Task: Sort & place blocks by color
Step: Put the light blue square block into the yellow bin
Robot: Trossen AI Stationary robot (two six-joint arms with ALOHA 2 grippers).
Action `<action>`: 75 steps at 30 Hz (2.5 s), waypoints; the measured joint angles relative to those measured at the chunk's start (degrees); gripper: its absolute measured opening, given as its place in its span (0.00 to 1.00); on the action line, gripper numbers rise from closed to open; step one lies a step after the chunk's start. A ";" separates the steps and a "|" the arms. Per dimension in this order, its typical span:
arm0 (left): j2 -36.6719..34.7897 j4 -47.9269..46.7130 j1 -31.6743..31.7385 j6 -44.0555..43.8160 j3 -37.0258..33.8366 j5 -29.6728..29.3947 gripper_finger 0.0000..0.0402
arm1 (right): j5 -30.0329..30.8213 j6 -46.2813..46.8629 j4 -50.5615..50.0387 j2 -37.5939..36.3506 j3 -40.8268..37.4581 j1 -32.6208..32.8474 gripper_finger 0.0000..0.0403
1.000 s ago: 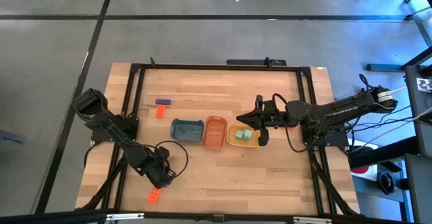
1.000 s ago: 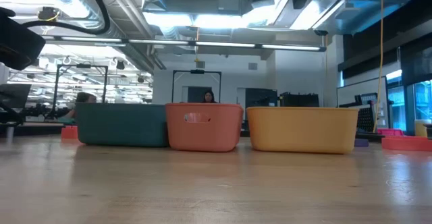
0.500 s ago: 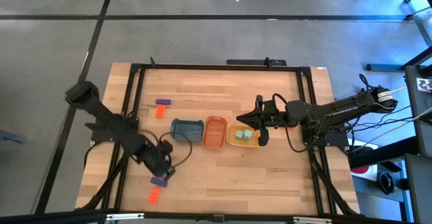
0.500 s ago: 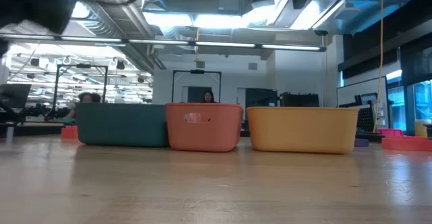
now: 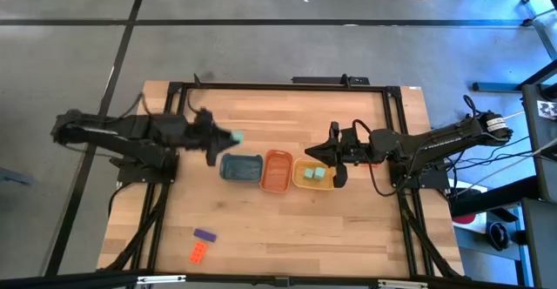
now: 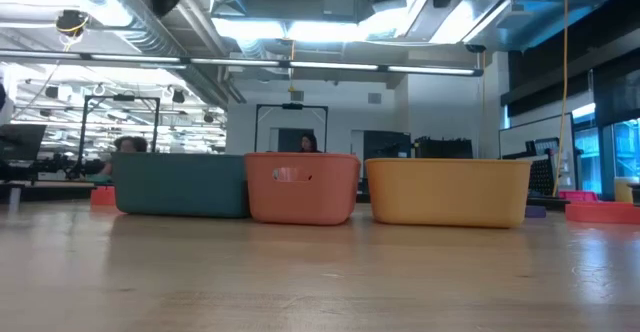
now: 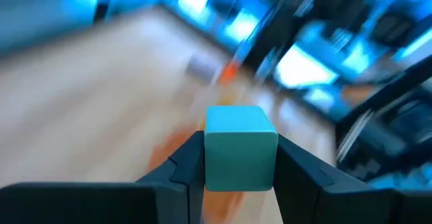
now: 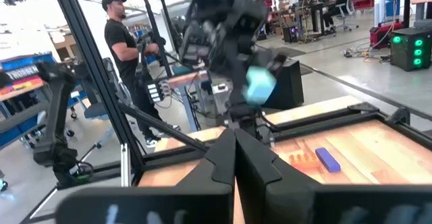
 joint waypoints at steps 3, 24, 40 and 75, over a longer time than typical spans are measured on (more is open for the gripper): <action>-1.24 9.68 6.07 8.36 0.01 6.75 0.31 | 0.01 -1.30 -0.01 0.00 0.99 -0.13 0.01; 2.17 24.83 13.74 11.24 0.03 18.48 0.31 | 1.49 -7.34 -0.45 0.00 2.61 -0.20 0.01; 2.17 24.70 13.74 7.27 0.03 17.24 0.31 | 13.97 -15.96 -30.17 8.56 23.69 -0.22 0.66; 11.83 34.44 8.82 -18.73 0.01 23.01 0.31 | 10.75 -49.32 -27.20 29.72 46.50 -1.36 0.69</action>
